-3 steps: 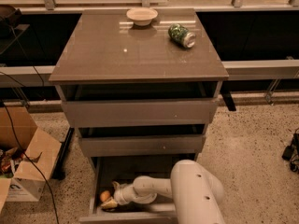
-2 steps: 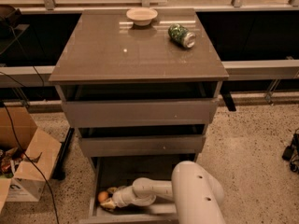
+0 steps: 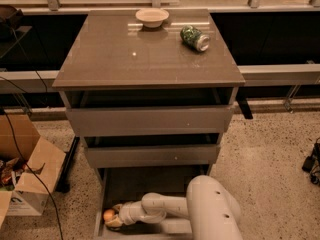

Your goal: Pick orange from bottom drawer and place on counter

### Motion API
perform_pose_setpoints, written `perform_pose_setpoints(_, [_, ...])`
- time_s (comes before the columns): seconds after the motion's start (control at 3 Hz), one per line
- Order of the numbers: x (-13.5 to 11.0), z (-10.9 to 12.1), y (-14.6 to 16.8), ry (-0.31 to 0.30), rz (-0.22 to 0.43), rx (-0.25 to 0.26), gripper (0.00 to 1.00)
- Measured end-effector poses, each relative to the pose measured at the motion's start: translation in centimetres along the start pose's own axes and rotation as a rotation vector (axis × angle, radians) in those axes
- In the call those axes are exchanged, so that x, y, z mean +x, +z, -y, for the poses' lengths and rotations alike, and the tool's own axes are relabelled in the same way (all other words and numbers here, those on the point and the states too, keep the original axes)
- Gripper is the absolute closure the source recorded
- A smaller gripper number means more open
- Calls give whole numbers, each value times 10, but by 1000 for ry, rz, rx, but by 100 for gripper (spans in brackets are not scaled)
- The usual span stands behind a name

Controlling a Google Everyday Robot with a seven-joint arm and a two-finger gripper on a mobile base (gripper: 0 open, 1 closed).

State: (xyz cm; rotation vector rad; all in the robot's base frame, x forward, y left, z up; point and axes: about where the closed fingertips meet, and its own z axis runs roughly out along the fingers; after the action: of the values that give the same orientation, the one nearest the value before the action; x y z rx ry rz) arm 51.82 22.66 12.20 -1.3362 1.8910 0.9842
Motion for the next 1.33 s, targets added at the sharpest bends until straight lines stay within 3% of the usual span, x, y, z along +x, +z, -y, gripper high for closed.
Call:
perform_pose_setpoints(0.33, [-15,1,-11,12,53,2,100])
perform_pose_setpoints(0.67, [-36,-10,-42,32,159,-17,100])
perform_pose_setpoints(1.0, [-61,-16,-111,23,282,11,100])
perform_pose_setpoints(1.33, [-81,-34,-183,11,342,55,100])
